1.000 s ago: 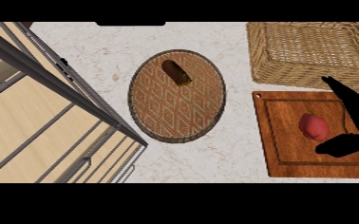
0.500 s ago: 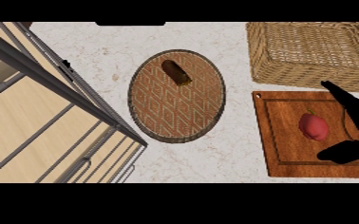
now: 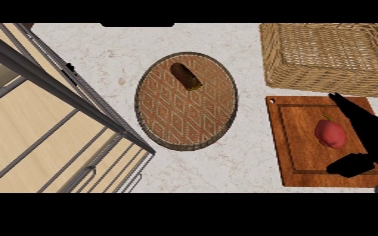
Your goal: Pick the bell pepper from the cutting board and place it in the basket
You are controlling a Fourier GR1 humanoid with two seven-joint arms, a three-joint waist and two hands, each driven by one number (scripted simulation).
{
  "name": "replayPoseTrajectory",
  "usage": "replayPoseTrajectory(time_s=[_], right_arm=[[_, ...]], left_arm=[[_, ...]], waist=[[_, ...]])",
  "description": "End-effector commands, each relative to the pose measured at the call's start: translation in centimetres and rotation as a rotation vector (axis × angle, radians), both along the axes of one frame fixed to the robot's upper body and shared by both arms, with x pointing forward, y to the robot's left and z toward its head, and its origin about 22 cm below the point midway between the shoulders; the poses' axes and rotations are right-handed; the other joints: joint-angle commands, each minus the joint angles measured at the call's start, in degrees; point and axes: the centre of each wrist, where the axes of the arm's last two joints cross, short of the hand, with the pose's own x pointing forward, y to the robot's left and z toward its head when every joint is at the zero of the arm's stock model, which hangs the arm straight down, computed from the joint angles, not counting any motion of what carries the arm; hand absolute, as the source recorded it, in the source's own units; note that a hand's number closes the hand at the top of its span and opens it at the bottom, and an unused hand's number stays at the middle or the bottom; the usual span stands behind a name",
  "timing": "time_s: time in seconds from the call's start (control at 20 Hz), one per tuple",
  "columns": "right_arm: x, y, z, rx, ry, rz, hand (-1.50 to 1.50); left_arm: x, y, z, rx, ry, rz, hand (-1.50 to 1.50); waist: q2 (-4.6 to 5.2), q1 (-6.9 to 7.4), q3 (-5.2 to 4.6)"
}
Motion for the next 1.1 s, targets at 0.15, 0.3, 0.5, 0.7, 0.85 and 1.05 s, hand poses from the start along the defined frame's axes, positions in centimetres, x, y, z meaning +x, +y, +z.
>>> replayPoseTrajectory(time_s=[0.15, 0.3, 0.5, 0.7, 0.85, 1.05], right_arm=[[-0.2, -0.2, -2.4, -0.049, 0.009, -0.005, -1.5], [0.5, -0.5, -2.0, -0.158, 0.099, 0.077, 1.5], [0.5, 1.2, -2.6, -0.141, 0.075, 0.059, 1.5], [0.5, 1.2, -4.2, -0.153, 0.076, 0.076, 1.5], [1.4, 2.8, -3.1, -0.12, 0.069, 0.18, 1.5], [-1.9, 14.3, -4.5, 0.103, 0.018, 0.49, 1.5]], left_arm=[[0.6, 1.8, -0.7, -0.01, 0.009, 0.019, 0.0], [-0.3, -0.8, -0.4, -0.004, 0.014, 0.012, 0.0], [-0.4, 2.0, -0.9, 0.001, 0.008, 0.015, 0.0], [0.6, -2.4, -0.1, -0.003, 0.009, 0.006, 0.0], [0.6, 0.8, 0.5, 0.002, 0.015, 0.01, 0.0], [0.7, 0.5, 0.7, -0.003, 0.018, 0.004, 0.0]], waist=[[0.08, -0.13, -0.02], [0.08, 0.25, 0.0], [0.04, -0.1, -0.03], [0.04, -0.09, -0.01], [0.03, -0.08, -0.02], [-0.29, -0.18, -0.07]])
